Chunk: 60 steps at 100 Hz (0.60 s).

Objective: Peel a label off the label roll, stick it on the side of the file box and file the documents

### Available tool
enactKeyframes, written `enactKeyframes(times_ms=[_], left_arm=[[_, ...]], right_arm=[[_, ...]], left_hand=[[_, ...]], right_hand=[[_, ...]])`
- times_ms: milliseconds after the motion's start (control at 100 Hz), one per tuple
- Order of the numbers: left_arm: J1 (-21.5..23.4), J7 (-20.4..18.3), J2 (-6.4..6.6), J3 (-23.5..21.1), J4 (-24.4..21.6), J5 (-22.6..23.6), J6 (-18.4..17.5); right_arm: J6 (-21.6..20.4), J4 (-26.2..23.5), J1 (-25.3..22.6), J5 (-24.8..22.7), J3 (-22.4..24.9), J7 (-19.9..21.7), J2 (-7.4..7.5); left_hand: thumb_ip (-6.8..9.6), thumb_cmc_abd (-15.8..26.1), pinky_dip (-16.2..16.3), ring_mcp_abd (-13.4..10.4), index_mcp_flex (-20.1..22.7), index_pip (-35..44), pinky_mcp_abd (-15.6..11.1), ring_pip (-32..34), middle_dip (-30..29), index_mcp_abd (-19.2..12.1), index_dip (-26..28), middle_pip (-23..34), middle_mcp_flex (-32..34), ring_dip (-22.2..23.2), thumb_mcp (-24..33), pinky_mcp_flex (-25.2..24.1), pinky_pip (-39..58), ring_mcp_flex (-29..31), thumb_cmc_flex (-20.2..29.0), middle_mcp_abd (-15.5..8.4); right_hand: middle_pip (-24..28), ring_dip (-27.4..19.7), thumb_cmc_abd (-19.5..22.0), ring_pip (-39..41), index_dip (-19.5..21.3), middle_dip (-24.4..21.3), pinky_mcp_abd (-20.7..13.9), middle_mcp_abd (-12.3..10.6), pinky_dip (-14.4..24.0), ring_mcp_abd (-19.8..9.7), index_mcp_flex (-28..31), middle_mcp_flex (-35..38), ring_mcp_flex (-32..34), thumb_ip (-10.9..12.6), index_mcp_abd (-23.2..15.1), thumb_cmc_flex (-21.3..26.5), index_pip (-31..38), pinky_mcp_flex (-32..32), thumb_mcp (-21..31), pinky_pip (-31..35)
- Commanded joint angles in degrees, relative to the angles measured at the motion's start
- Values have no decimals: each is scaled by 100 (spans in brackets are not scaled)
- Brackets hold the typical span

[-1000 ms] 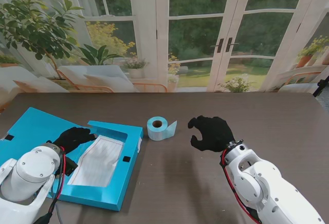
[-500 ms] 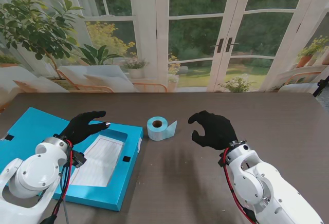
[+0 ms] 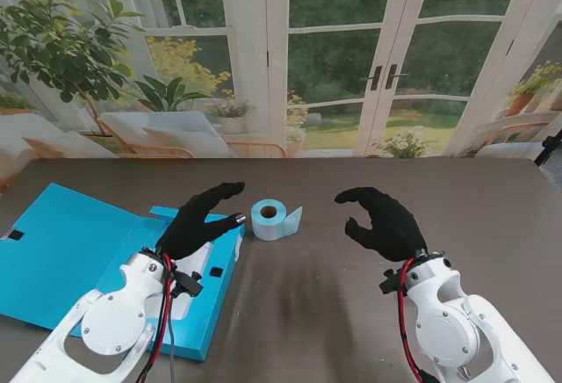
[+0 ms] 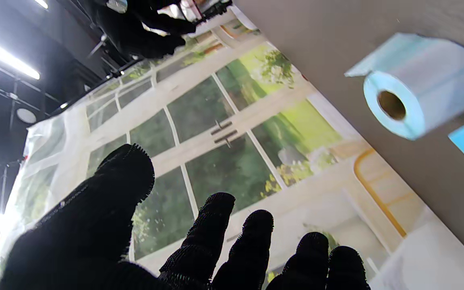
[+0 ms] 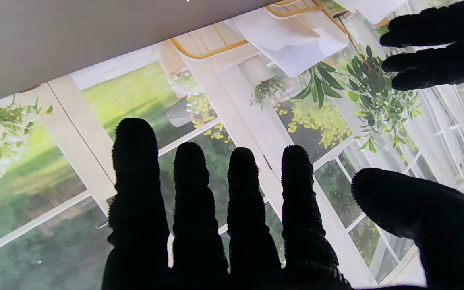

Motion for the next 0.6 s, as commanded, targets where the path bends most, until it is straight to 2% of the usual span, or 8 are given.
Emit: enactKeyframes(times_ms=[0,60,130,200,330,590], left_arm=[[16,-53,-107,163,51,124,-71],[-5,112,-140,292,120,169,-179],[43,-45,-95,286,67,214,-162],[75,80,-113,329,104,323,-246],[164,276,-166,370,142,200,-366],[233,360,-197,379,220,62,-416]], right_arm=[[-14,-114,-178,35,39,95,-15],[-9,-180,-285,162,102,150,-20],[-22,-200,-368,297,138,172,-31],[-52,-221,-419,341,204,337,-6],[-49,-200,-458,428,221,393,-3],[-1,-201,-493,499,219,397,-11]], left_hand=[[-32,-234,-13,-140,-84,-71,-206,-18,55,-212,-11,-65,-16,19,83,-136,-93,-93,25,-226],[-28,-295,-13,-97,-23,-40,-175,1,64,-193,1,-39,43,28,111,-122,-93,-46,77,-204],[-43,-235,-20,-132,-100,-69,-207,-15,58,-224,-9,-61,-18,25,84,-160,-114,-87,25,-260],[-37,-274,-19,-111,-42,-38,-172,6,67,-210,2,-38,28,33,89,-136,-109,-32,47,-248],[-34,-298,-21,-72,38,-3,-148,10,71,-201,15,-23,82,39,112,-125,-112,-3,81,-251],[-42,-256,-30,-58,138,33,-143,3,67,-213,31,-21,137,39,133,-138,-128,5,99,-250]], right_hand=[[-77,-50,49,-98,-59,-111,115,-107,-24,-30,-233,-246,-213,-146,-125,-244,-104,-2708,5,-194],[-110,-52,73,-137,-65,-120,107,-101,-2,-29,-247,-254,-240,-147,-96,-244,-131,-2739,-1,-261],[-166,-29,18,-201,-61,-122,130,-71,119,-2,-185,-214,-228,-104,-84,-175,-169,-2741,5,-426],[-209,-22,97,-237,-66,-123,113,-89,184,-30,-242,-272,-267,-104,-78,-205,-216,-2766,-26,-500],[-202,-11,82,-240,-53,-102,129,-72,235,-7,-197,-264,-261,-96,-56,-174,-220,-2764,-15,-552],[-187,7,85,-233,-19,-77,136,-45,340,-8,-166,-261,-253,-69,-24,-127,-218,-2759,-22,-637]])
